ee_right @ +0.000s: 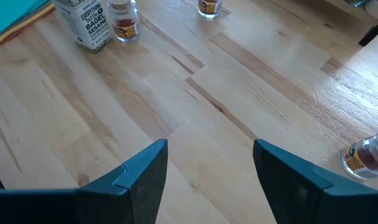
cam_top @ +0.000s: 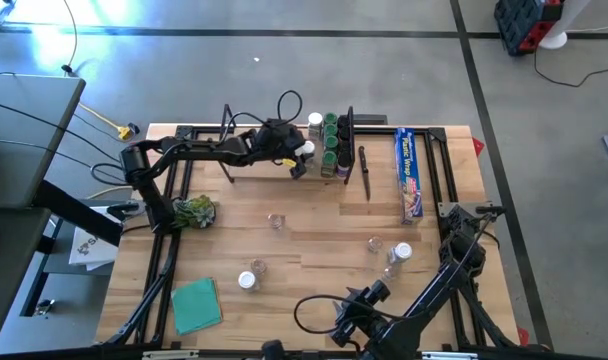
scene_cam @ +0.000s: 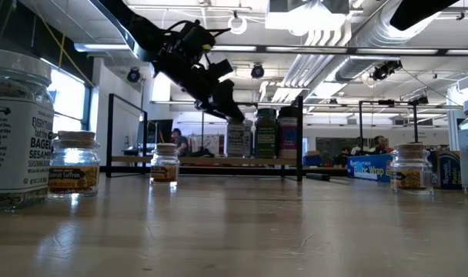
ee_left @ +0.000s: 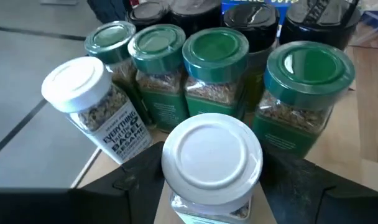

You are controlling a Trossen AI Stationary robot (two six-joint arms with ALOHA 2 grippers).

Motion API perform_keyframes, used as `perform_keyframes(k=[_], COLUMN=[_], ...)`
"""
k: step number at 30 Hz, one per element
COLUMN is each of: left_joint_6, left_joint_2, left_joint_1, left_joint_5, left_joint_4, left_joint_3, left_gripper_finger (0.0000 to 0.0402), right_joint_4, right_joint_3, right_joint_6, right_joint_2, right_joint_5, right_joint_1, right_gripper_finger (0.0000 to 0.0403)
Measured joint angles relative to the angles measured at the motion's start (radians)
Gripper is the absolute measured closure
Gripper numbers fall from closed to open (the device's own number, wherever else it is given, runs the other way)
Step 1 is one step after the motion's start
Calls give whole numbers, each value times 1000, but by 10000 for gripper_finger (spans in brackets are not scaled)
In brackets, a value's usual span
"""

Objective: Shelf spices
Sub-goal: Put the white seasoning bottle on the shelf aligned with the other white seasoning bottle

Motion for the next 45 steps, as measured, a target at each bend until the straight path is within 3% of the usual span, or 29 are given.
perform_keyframes(k=[6, 12, 19, 25, 29, 33, 36, 40, 45], left_joint_6=[53, 68, 68, 76, 41, 4, -61, -102, -89], left_joint_2=[-2, -4, -69, -244, -378, -444, -419, -324, -165], left_joint_1=[4, 19, 30, -25, -139, -253, -254, -193, -109], left_joint_5=[-1, 29, 39, 53, 47, -49, -98, -88, -26], left_joint_4=[55, 57, -147, -362, -326, -127, 55, 231, 287], left_joint_3=[0, 3, 134, 156, -17, -268, -406, -455, -396], left_gripper_finger=[161, 130, 111, 116, 142, 187, 224, 274, 326], right_joint_4=[0, 22, 21, 26, 39, 52, 52, 51, 41], right_joint_3=[0, 0, 0, 0, 0, 0, 0, 0, 0], right_joint_6=[0, 0, -1, -1, 0, 0, -8, -56, -109], right_joint_2=[0, 0, 0, 0, 0, 0, 0, 0, 0], right_joint_5=[-4, -40, -37, -40, -36, 13, 13, 10, -1], right_joint_1=[-7, -13, -19, -27, -31, -31, -31, -33, -56], right_gripper_finger=[171, 171, 171, 171, 171, 171, 171, 171, 171])
